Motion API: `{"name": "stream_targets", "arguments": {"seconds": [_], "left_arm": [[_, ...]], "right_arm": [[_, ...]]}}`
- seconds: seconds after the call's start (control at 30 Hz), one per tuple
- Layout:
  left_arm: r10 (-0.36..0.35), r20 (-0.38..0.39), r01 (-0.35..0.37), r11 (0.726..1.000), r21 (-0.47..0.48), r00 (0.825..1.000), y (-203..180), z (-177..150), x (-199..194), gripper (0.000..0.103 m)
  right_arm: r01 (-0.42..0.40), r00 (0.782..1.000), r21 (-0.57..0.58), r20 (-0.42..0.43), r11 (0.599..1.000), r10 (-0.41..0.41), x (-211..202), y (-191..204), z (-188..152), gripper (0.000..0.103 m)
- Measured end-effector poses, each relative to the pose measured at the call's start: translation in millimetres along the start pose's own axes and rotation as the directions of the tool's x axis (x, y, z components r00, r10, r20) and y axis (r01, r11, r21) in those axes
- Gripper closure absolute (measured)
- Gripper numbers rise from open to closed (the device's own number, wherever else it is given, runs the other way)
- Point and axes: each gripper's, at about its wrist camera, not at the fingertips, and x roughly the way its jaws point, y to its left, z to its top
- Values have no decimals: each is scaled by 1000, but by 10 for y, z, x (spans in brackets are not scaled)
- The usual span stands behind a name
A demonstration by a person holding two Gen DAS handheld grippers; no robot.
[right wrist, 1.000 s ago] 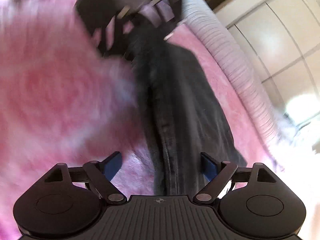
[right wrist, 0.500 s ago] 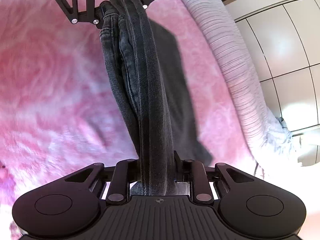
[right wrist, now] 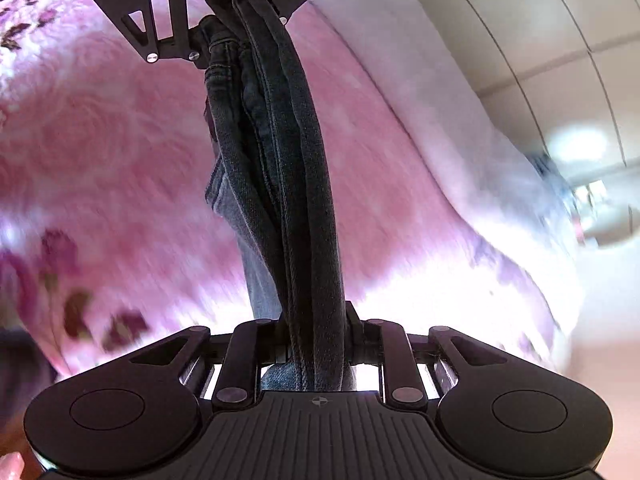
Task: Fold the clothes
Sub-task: 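Carry the folded jeans with both grippers toward the black garment by the pillows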
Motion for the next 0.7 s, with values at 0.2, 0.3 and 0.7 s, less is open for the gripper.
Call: {"name": "stream_targets", "arguments": {"seconds": [0.2, 0.3, 0.7], "left_arm": [[56, 122, -68, 993, 97, 991, 489, 1443, 552, 71], [106, 160, -124, 986, 109, 981, 790, 2344, 1069, 70], [240, 145, -252, 965, 69, 960, 1309, 5203, 3613, 65]], "right_arm": [[125, 991, 81, -54, 989, -121, 47, -883, -1149, 83], [198, 979, 107, -70, 974, -192, 176, -1434, -1898, 83], [459, 887, 116, -121, 881, -446, 1555, -3249, -4677, 82]]}}
